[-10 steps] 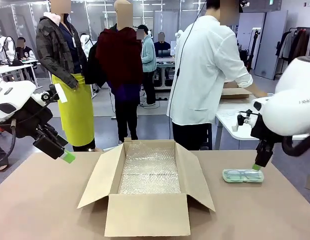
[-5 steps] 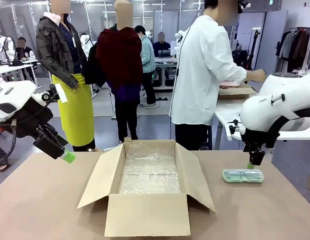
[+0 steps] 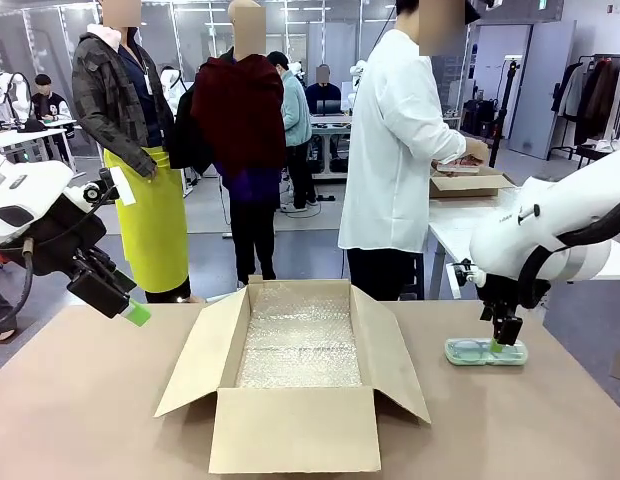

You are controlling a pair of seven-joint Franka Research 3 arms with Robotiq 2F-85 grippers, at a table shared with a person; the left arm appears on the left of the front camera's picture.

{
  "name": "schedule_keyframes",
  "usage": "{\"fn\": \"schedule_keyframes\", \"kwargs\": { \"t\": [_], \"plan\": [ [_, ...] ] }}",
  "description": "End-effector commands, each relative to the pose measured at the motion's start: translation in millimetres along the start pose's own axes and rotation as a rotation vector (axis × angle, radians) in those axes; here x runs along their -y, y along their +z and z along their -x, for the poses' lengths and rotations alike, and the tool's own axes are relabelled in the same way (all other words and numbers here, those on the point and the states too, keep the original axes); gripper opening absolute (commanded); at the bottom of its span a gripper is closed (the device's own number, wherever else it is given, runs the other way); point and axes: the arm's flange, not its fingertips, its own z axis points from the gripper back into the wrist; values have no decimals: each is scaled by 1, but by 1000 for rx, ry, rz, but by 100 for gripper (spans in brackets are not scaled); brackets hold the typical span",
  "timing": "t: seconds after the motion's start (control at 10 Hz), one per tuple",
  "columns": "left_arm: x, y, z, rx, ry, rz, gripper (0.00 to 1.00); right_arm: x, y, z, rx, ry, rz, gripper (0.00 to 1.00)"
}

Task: Pack the glasses set securely to prepare it for shipping.
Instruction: Place the Glasses case inside the Package Box.

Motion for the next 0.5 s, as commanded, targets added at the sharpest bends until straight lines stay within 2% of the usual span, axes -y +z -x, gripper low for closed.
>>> {"fn": "schedule_keyframes", "kwargs": {
  "t": [0.0, 0.4],
  "plan": [
    [-1, 1, -1, 17, -3, 6, 100, 14, -16, 3, 17, 28, -21, 100],
    [-1, 1, -1, 17, -3, 6, 100, 19, -39, 7, 31, 34, -118, 100]
  ]
}}
